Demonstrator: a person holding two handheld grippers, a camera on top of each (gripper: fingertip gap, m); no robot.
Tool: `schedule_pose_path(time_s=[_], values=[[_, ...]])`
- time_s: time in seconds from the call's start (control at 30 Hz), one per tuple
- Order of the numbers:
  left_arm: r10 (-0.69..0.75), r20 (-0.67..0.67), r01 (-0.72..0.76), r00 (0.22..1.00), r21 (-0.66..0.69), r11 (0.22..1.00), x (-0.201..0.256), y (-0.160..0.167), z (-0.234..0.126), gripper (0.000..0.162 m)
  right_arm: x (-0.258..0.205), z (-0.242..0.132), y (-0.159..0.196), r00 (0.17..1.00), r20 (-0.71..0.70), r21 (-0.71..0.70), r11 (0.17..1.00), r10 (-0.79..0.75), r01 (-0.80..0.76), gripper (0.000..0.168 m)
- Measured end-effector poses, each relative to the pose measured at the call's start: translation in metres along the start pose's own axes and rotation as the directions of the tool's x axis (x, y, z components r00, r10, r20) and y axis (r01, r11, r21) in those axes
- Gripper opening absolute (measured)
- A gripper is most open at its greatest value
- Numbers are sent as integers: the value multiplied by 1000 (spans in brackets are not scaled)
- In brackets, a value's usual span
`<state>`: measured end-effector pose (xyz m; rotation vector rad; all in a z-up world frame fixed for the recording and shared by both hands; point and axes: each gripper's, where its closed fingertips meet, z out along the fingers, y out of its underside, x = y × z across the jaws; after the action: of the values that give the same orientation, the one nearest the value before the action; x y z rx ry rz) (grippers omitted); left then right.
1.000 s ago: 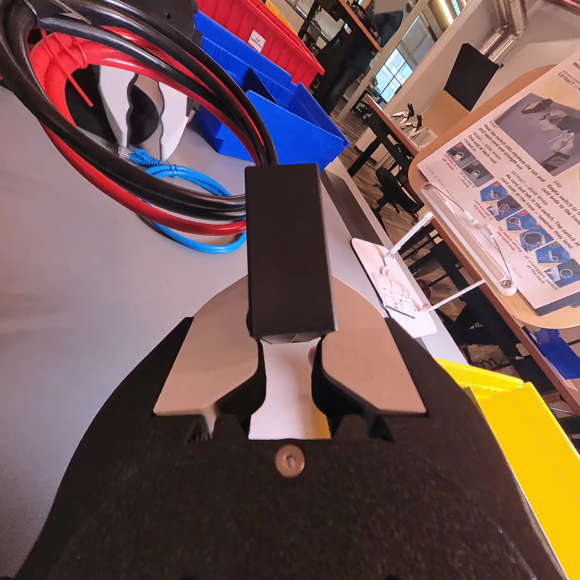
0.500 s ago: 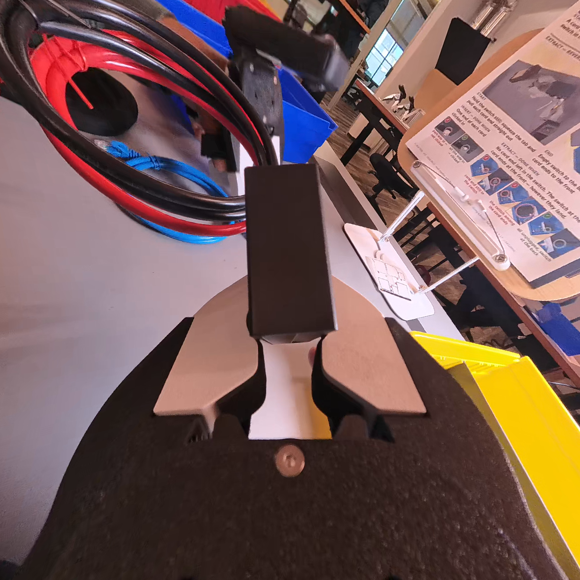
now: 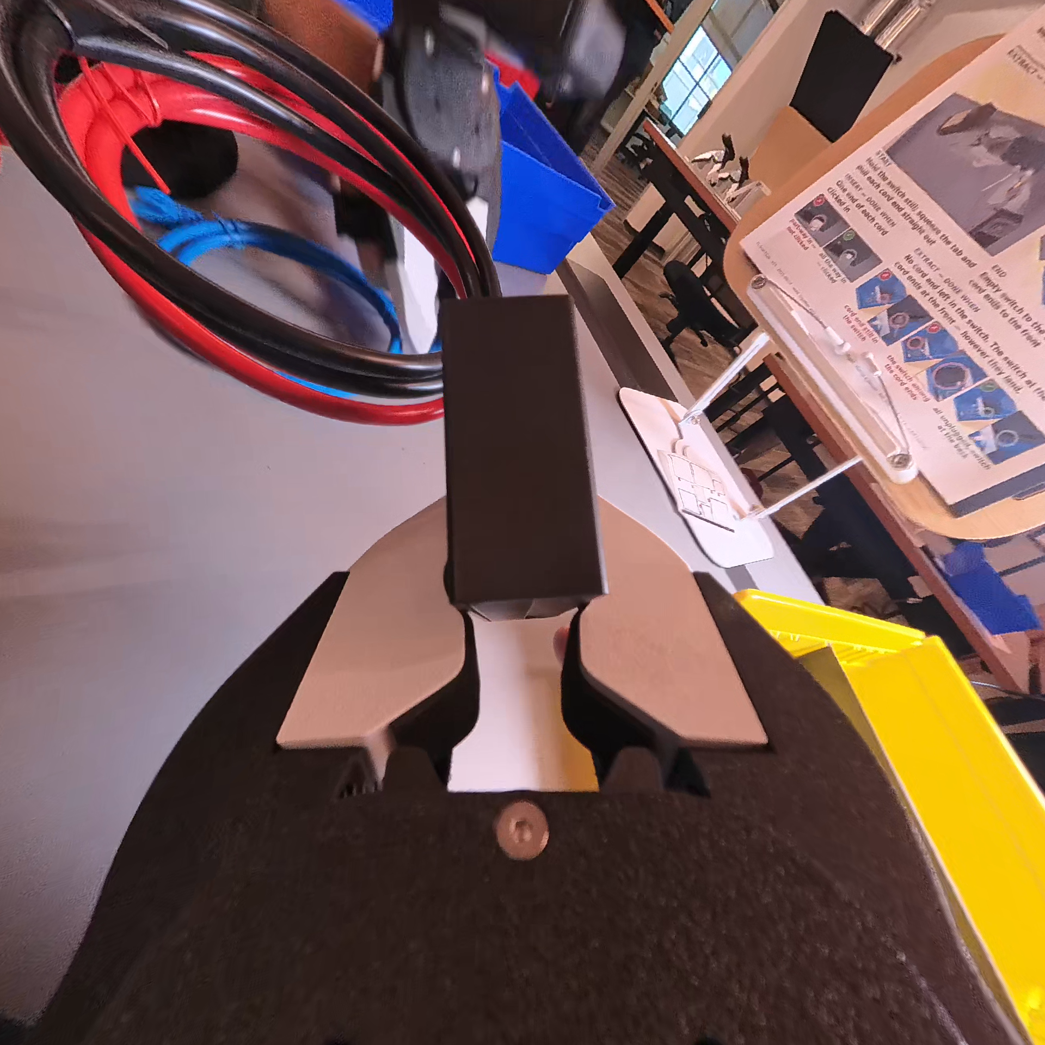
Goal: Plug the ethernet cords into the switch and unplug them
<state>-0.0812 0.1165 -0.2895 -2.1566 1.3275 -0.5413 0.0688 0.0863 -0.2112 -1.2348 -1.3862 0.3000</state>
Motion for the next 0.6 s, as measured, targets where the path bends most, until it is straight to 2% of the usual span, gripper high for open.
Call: schedule_pose_path(time_s=[0.13,0.23,0.33,0.47,0.6], values=[[2,-87,18,996,224,974,17,-37,-67,15,-5,2,-2,996,-7,-8,996,-89,89,31],[77,-183,-16,980,312,950,50,-57,-108,15,-10,4,-9,988,-13,12,988,-152,152,31],[157,-288,-69,945,292,954,86,-63,-121,15,-17,7,-13,972,-6,5,972,-237,237,31],[161,-406,-76,899,218,973,99,-57,-129,15,-29,10,-10,934,18,-47,932,-358,358,31],[149,-499,15,853,310,951,101,-71,-148,14,-42,18,7,841,57,-153,828,-537,539,31]])
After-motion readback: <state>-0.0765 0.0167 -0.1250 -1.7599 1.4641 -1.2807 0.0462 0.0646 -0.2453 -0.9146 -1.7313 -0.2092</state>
